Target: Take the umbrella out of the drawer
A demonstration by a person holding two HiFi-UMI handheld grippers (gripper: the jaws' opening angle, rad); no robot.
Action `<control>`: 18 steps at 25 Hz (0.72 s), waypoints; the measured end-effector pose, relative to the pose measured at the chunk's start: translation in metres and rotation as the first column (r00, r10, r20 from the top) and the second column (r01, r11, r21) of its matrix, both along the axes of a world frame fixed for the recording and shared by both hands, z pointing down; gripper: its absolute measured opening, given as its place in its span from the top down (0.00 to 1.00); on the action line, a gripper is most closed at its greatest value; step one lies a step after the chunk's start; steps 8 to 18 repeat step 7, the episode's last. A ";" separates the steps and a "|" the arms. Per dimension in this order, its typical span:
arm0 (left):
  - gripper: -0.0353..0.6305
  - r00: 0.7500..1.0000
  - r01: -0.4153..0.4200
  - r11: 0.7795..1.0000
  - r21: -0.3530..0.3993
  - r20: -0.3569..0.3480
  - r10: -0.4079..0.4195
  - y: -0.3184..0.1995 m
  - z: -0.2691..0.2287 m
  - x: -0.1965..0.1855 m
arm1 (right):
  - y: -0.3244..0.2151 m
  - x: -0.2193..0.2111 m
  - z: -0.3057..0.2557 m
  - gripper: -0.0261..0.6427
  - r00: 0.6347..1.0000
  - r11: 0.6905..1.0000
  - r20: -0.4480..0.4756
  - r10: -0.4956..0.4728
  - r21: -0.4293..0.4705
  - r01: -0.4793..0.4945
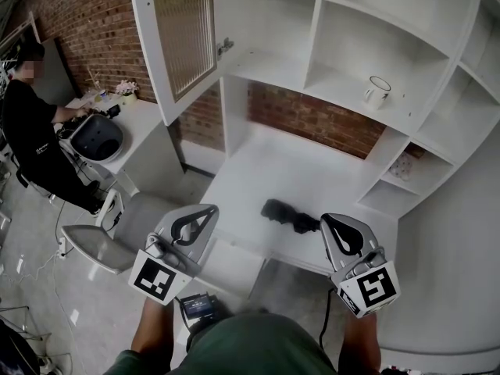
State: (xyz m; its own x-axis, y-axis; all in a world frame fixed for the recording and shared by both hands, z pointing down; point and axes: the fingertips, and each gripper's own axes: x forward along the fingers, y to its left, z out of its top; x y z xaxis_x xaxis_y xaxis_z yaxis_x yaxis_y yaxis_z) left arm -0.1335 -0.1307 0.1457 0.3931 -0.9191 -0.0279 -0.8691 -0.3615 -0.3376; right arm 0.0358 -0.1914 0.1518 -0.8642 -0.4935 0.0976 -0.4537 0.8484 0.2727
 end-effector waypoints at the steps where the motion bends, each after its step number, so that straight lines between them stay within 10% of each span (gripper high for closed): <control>1: 0.94 1.000 0.000 1.000 -0.001 0.000 0.000 0.001 0.000 -0.001 | 0.001 -0.001 0.000 0.96 1.000 1.000 -0.002 0.001 -0.001 -0.001; 18: 0.94 1.000 -0.003 1.000 -0.002 0.003 0.003 0.008 0.004 -0.005 | 0.009 -0.006 0.003 0.96 1.000 1.000 -0.010 0.001 -0.003 -0.001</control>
